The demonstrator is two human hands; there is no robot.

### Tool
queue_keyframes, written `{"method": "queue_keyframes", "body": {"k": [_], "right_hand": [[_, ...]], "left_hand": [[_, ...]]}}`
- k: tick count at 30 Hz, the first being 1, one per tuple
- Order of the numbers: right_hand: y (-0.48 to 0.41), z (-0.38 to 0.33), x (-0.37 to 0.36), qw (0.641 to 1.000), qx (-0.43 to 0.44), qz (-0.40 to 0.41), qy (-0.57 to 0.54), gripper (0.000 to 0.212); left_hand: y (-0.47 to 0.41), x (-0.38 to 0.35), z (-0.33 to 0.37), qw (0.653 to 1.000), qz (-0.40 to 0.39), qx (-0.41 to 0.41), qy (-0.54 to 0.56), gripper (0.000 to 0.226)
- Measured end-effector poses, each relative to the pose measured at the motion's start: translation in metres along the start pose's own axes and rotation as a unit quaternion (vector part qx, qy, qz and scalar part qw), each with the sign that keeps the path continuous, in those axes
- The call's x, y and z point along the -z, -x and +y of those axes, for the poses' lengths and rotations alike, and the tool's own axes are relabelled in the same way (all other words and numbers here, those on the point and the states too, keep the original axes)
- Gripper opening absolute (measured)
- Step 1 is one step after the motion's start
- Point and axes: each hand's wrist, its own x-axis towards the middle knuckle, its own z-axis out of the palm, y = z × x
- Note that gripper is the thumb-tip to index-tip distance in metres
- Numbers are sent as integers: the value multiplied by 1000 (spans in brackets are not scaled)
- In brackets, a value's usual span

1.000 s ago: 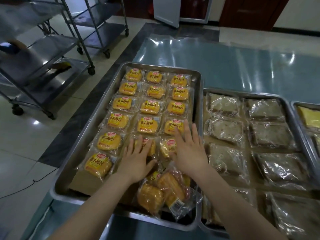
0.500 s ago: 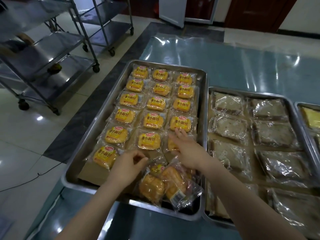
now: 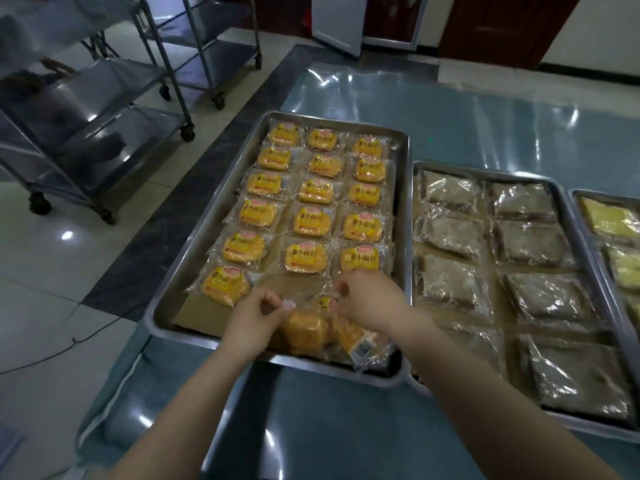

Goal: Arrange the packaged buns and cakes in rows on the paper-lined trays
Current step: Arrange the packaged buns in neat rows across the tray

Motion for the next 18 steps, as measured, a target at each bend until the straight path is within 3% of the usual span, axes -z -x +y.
{"method": "queue_keyframes", "body": {"k": [2,4,7,9,10,12,14,16,18], "right_hand": [[2,-6,-2,996,30,78,26,21],[6,-18,0,990,76,113,-21,16],[10,-46,3,977,82,53,-191,38],[8,-67,2,946,30,17,-321,59],[6,-76,2,916,-22,-25,-399,70],[2,-93,2,796,-124,-121,-580,80],[-1,-103,4,680,-143,-153,-702,66],[-3,-110,1,639,-119,-110,-752,45],[-6,-115,-7,629,-116,-47,-767,50]], "left_hand": [[-1,7,-2,999,23,2,41,16],[-4,18,-2,996,39,-5,79,18],[-9,33,-2,987,63,-11,148,14],[-13,45,4,969,79,-7,234,10],[-14,52,7,961,81,-12,265,9],[-15,65,10,955,80,-39,283,13],[-12,77,13,953,63,-71,287,17],[-9,89,12,955,37,-70,287,20],[-8,99,7,957,7,-40,289,21]]}}
